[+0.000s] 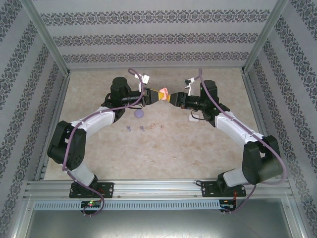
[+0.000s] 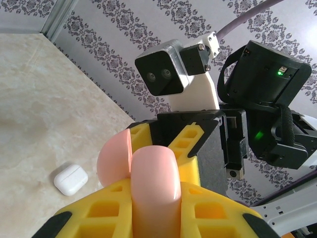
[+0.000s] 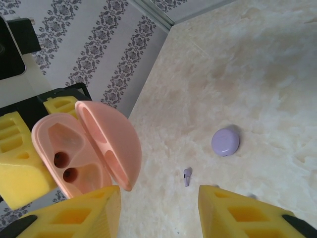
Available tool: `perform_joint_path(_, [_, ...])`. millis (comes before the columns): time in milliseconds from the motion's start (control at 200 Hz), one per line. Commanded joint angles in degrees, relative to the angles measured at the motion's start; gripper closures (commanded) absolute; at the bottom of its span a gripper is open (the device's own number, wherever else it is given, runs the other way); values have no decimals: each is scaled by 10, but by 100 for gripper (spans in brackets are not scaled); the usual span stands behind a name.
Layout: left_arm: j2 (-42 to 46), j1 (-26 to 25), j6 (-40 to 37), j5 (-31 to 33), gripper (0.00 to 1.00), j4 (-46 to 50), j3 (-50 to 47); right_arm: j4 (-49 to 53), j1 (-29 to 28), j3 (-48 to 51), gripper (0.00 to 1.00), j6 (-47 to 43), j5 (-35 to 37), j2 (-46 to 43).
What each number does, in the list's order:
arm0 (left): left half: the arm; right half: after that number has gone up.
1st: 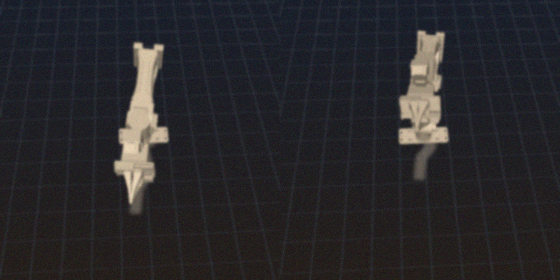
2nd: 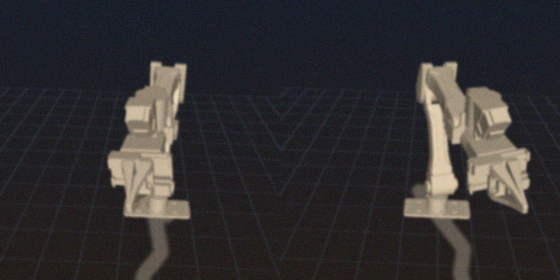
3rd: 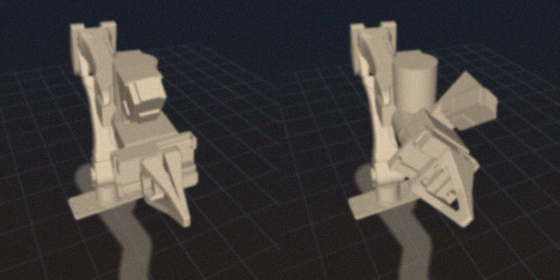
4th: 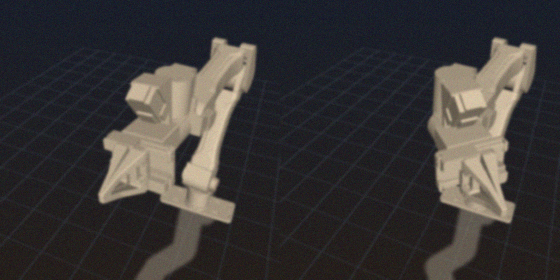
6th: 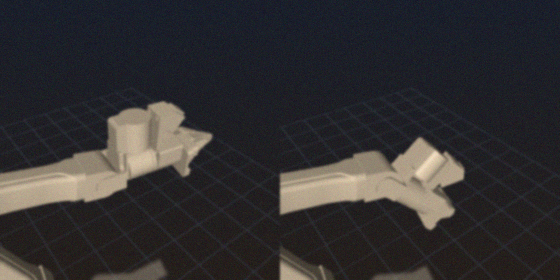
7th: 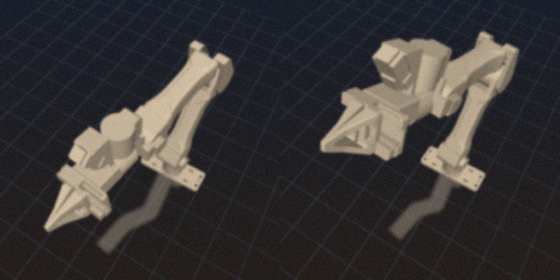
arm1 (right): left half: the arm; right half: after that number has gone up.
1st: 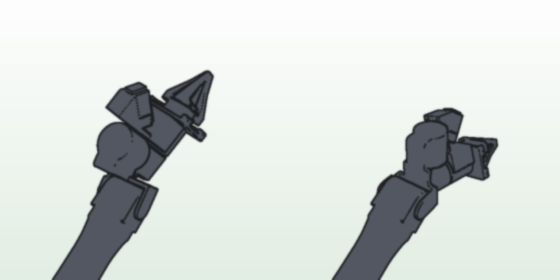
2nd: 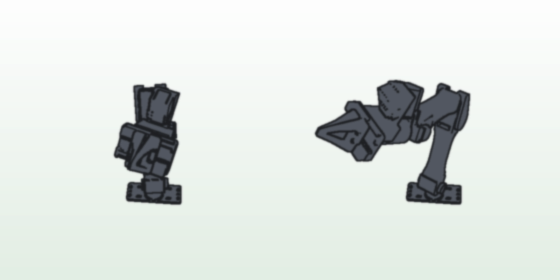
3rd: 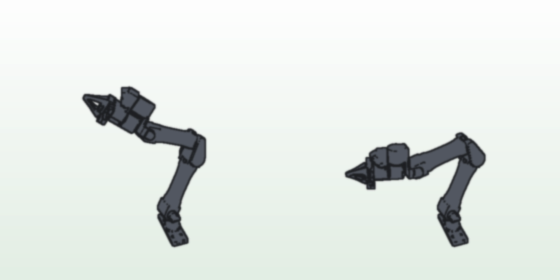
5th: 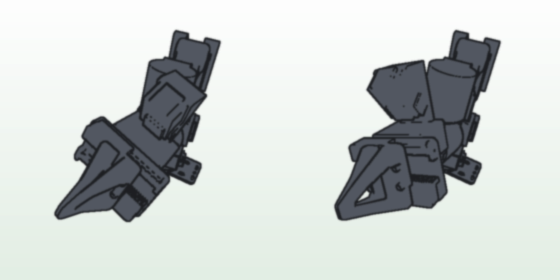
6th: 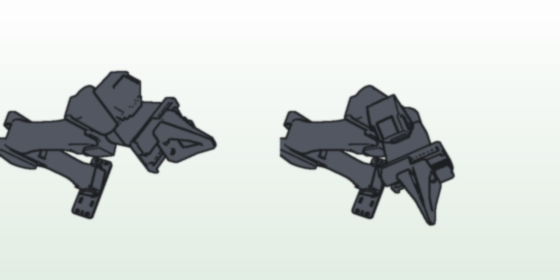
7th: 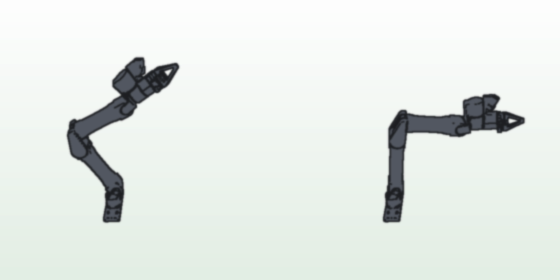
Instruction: Insert the wireless bluetooth earbuds into the charging case
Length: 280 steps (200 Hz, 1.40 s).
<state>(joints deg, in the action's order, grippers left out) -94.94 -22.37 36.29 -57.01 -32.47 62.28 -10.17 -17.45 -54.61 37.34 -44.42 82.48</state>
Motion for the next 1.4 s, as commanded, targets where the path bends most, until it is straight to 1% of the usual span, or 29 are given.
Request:
perform_joint_path(0, [-2,2,3,-18,100,-32,-1,-25,3,-21,55,4,0,6])
perform_joint_path(335, [-10,-2,6,-23,100,-37,0,-32,4,-33,58,12,-3,19])
perform_joint_path(624, [-14,-7,6,-22,100,-37,4,-37,1,-34,67,14,-8,31])
perform_joint_path(799, [-19,-11,6,-22,100,-37,5,-40,0,-39,79,16,-12,34])
perform_joint_path(984, [-23,-14,8,-16,100,-37,4,-39,-5,-46,100,18,-21,33])
perform_joint_path(1224, [-28,-15,9,3,100,-36,4,-36,-16,-49,100,23,-12,25])
perform_joint_path(1279, [-29,-15,8,13,93,-32,4,-30,-20,-49,100,20,-5,24])
perform_joint_path(1329, [-28,-16,4,26,83,-24,3,-17,-23,-51,100,13,9,20])
perform_joint_path(1394, [-28,-15,-2,43,73,-13,4,-7,-23,-50,100,5,21,18])
